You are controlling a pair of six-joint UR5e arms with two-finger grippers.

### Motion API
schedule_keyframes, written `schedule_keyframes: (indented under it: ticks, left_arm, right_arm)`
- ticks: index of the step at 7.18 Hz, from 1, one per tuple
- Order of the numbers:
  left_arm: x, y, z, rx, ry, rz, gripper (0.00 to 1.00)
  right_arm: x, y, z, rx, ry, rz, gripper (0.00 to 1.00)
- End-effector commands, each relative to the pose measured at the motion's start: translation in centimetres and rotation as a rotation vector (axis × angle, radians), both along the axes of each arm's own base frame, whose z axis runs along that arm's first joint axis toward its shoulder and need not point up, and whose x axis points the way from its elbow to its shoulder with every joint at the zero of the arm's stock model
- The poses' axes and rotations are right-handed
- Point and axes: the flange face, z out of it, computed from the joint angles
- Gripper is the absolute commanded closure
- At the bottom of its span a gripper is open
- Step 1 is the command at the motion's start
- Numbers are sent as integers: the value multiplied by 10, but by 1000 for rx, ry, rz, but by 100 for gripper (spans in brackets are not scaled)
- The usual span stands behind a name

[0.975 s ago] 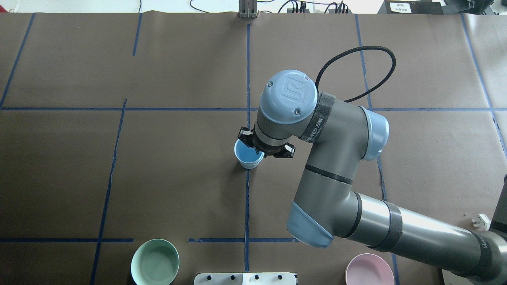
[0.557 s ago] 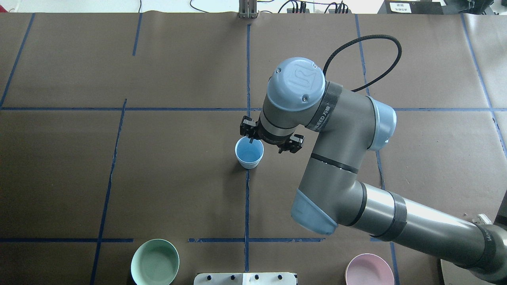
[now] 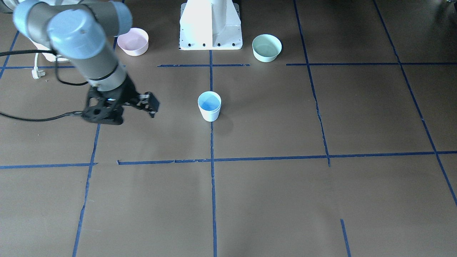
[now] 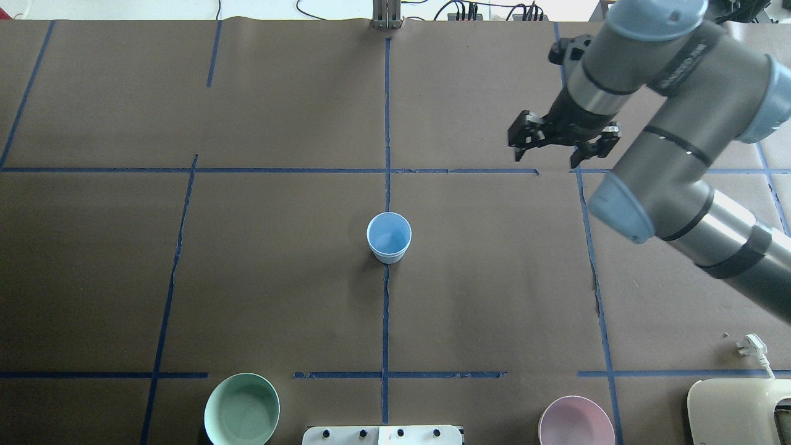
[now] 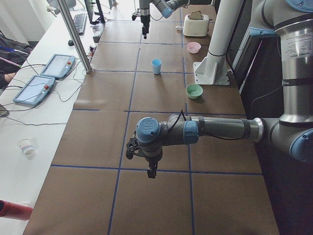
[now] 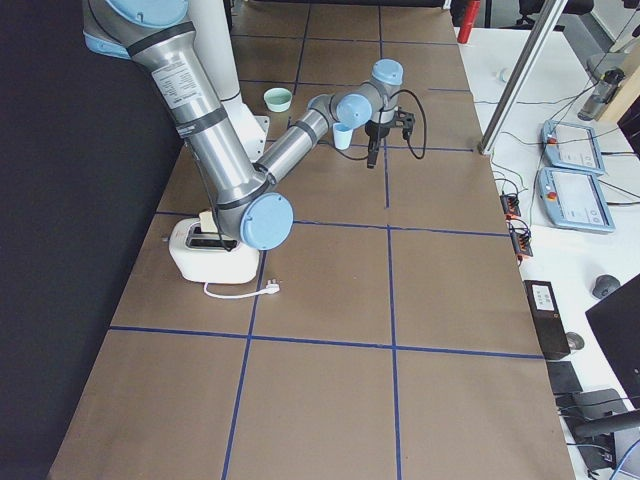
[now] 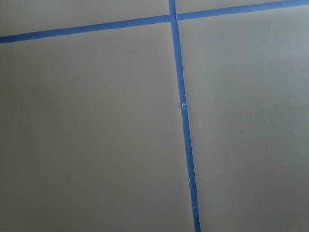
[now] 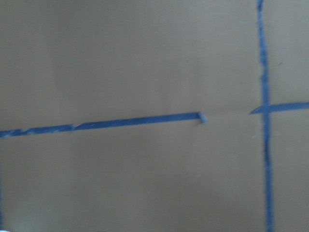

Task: Stack blue cups with both arms

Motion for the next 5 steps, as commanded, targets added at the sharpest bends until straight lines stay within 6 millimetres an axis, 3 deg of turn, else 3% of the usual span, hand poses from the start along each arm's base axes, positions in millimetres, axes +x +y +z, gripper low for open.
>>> schedule_keyframes:
  ticks: [1,3,5]
  left_arm:
    - [-1,1,4,-14,-5,-3,0]
    - [0,2,6,-16,-5,-1,0]
    - [0,1,2,-5,-5,0,0]
  right_arm:
    - [156,3,132,129,36,-143,0]
    - [274,64,229,216,62,-236,0]
    - [349,125,293,226,76,-252,0]
